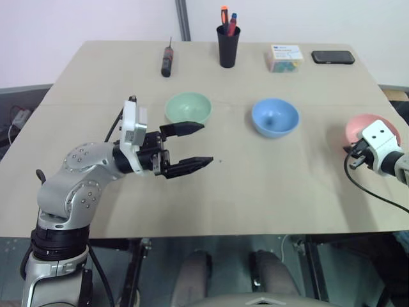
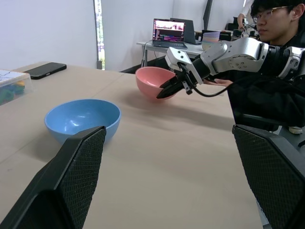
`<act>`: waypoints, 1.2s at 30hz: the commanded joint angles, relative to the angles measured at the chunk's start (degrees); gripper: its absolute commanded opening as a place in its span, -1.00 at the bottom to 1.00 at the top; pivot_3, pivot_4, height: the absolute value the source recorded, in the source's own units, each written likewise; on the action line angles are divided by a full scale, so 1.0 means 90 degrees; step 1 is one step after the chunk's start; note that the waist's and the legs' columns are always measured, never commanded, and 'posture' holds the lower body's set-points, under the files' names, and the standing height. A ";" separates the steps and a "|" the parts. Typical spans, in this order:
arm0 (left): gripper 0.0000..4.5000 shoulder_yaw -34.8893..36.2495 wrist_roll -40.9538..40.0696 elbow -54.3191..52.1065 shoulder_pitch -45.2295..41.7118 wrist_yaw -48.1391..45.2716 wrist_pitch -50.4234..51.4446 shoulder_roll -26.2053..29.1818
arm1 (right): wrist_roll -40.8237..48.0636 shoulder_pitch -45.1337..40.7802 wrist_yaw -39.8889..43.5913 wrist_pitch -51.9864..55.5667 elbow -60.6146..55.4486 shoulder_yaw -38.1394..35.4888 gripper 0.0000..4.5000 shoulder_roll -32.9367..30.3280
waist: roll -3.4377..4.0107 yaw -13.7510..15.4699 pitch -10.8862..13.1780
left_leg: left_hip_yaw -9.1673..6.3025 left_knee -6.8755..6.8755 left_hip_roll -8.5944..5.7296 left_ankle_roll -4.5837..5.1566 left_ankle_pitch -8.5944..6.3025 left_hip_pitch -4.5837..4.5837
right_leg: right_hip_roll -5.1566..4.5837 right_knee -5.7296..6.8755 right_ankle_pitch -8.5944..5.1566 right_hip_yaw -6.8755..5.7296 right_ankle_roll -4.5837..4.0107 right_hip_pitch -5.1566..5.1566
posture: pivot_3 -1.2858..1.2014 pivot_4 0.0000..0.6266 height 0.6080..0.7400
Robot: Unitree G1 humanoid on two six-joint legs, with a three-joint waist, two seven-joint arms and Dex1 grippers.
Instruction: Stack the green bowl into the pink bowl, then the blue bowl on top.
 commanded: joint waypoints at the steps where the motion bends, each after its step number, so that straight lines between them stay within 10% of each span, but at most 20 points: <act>1: 1.00 0.0133 0.0048 -0.0179 0.0073 0.0108 -0.0087 0.0056 | 0.0700 0.0223 0.0617 0.0365 -0.1609 -0.0069 -0.97 -0.0068 | 0.0001 -0.0006 0.0000 | -0.0002 0.0000 0.0001 0.0000 0.0000 0.0000 | 0.0001 0.0001 0.0000 -0.0002 0.0000 0.0000 | 0.03 -0.52 1.00; 9: 1.00 0.0084 0.0994 -0.0270 0.0537 0.0757 -0.0564 0.0050 | 0.1164 0.0468 0.0659 0.1767 -0.3611 0.1209 -0.97 0.0263 | -0.0001 0.0030 0.0000 | -0.0049 0.0002 0.0000 0.0000 0.0000 -0.0001 | 0.0000 0.0004 0.0000 -0.0013 0.0000 0.0002 | 0.03 -0.52 1.00; 20: 1.00 -0.0128 0.2588 -0.0309 0.0325 0.2444 -0.0554 0.0131 | 0.0488 0.0166 0.0192 0.1080 -0.3062 0.1342 0.95 0.0685 | -0.0005 0.0010 -0.0002 | -0.0059 0.0007 -0.0005 0.0000 0.0000 0.0003 | -0.0002 0.0004 0.0000 -0.0021 0.0000 0.0011 | 0.03 -0.52 1.00; 25: 1.00 -0.1776 0.4674 0.0876 -0.1210 0.2482 -0.0471 0.0813 | 0.1205 0.0359 0.0351 0.0523 -0.3629 0.0429 0.95 0.1048 | -0.0012 0.0101 0.0003 | -0.0056 0.0012 -0.0011 -0.0002 0.0001 -0.0009 | -0.0001 0.0004 0.0001 -0.0049 -0.0001 0.0012 | 0.03 -0.52 1.00; 33: 1.00 -0.3757 0.6331 0.4144 -0.3417 0.1649 -0.2202 -0.0001 | 0.1637 0.0087 0.0020 0.0317 -0.3812 0.0103 0.95 0.1735 | -0.0009 0.0162 0.0000 | -0.0047 0.0009 -0.0010 -0.0003 0.0002 -0.0009 | 0.0004 -0.0003 0.0001 -0.0051 -0.0002 0.0018 | 0.03 -0.52 1.00; 36: 0.52 -0.3891 0.6450 0.4634 -0.3641 0.1273 -0.2538 -0.0258 | 0.1595 0.0023 -0.0109 0.0338 -0.3906 0.0115 1.00 0.1741 | -0.0009 0.0132 0.0000 | -0.0044 0.0010 -0.0009 -0.0008 0.0005 -0.0036 | 0.0003 -0.0005 0.0001 -0.0048 -0.0002 -0.0008 | 0.03 -0.52 1.00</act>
